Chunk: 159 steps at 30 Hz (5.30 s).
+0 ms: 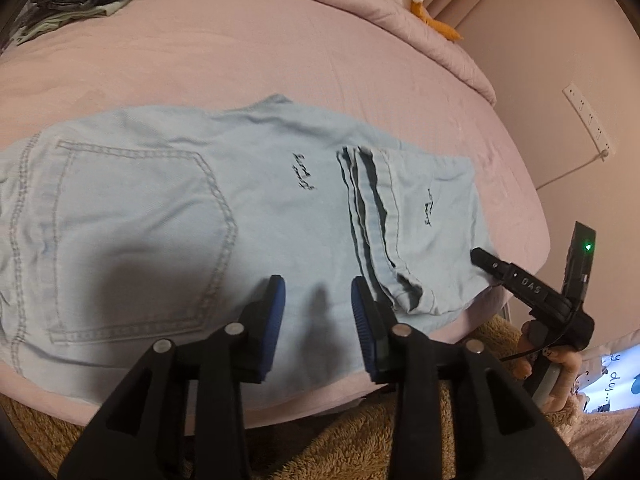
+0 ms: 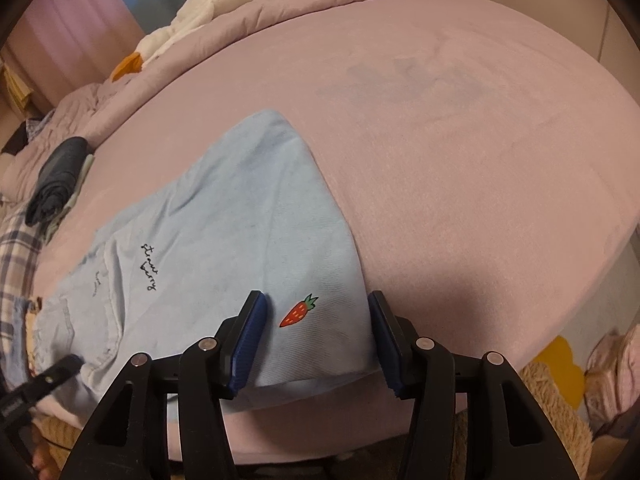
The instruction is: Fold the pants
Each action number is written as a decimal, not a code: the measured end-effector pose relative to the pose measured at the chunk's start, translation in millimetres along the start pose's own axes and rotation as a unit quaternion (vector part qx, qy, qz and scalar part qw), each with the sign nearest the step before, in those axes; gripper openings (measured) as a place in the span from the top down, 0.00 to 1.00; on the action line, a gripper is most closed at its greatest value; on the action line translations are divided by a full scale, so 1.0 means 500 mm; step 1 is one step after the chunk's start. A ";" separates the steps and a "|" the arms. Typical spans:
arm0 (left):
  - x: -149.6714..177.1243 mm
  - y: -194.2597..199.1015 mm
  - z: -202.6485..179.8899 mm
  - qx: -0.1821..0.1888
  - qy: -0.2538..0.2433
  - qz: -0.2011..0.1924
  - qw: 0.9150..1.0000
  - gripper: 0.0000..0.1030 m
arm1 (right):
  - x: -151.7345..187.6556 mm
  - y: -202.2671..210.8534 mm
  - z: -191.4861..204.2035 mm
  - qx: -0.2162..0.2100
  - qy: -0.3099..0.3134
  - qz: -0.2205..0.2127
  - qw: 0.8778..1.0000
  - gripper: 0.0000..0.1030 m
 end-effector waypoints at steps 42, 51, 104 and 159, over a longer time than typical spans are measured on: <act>-0.012 0.142 0.102 -0.003 0.048 -0.130 0.990 0.16 | -0.017 0.031 0.084 0.053 -0.019 -0.054 0.997 0.05; -0.005 0.184 0.157 -0.034 0.080 -0.156 0.984 0.13 | -0.013 0.115 0.149 0.047 0.018 -0.117 0.992 0.05; 0.078 0.137 0.343 -0.023 0.214 -0.080 0.973 0.32 | -0.054 0.079 0.329 -0.153 0.067 -0.079 0.983 0.05; -0.105 -0.097 -0.215 0.123 -0.055 0.018 0.991 0.38 | -0.051 0.092 0.051 -0.130 -0.067 -0.072 0.987 0.05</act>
Point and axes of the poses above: each gripper's, at about its wrist camera, not at the fingertips, and y roughly against the way its jaws point, z to its left, x to its underside, the point moved 5 cm from there along -y, roughly the way its jaws point, and after that the axes turned 10 degrees about z, right-handed, at the moved point
